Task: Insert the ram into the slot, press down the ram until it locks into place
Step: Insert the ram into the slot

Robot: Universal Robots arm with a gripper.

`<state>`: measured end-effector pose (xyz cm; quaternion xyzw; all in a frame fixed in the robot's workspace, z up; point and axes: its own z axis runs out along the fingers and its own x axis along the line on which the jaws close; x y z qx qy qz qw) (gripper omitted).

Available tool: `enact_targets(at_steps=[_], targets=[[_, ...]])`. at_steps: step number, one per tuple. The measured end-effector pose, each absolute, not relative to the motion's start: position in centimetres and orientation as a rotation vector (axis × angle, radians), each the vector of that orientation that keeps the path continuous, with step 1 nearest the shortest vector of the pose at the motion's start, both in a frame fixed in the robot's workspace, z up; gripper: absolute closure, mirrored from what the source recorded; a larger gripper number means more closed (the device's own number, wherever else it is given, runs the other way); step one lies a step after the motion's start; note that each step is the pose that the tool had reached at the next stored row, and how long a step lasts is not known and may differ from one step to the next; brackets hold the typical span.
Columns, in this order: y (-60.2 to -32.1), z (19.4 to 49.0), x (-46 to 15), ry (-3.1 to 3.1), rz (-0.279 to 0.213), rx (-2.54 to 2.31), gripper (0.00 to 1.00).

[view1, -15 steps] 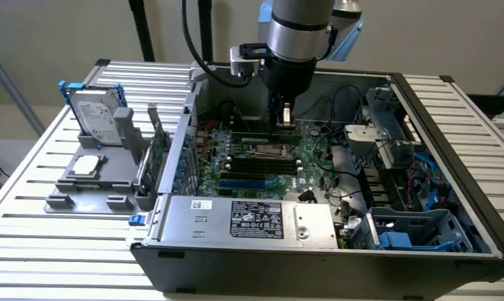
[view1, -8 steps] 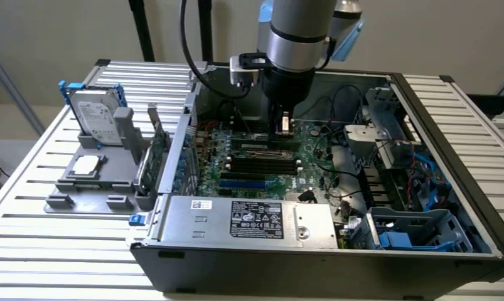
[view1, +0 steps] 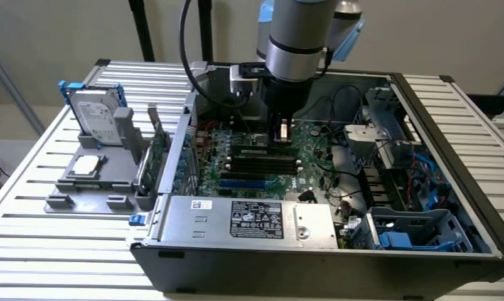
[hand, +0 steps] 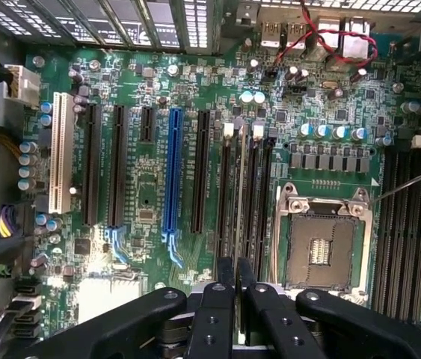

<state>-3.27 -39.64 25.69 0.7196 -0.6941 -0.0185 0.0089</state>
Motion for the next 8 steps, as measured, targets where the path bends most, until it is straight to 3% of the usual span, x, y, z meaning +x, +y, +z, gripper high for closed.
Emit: enact_targets(at_steps=[8], targets=[[-39.6,24.4,-3.3,-2.164,-0.04,2.236,0.87]])
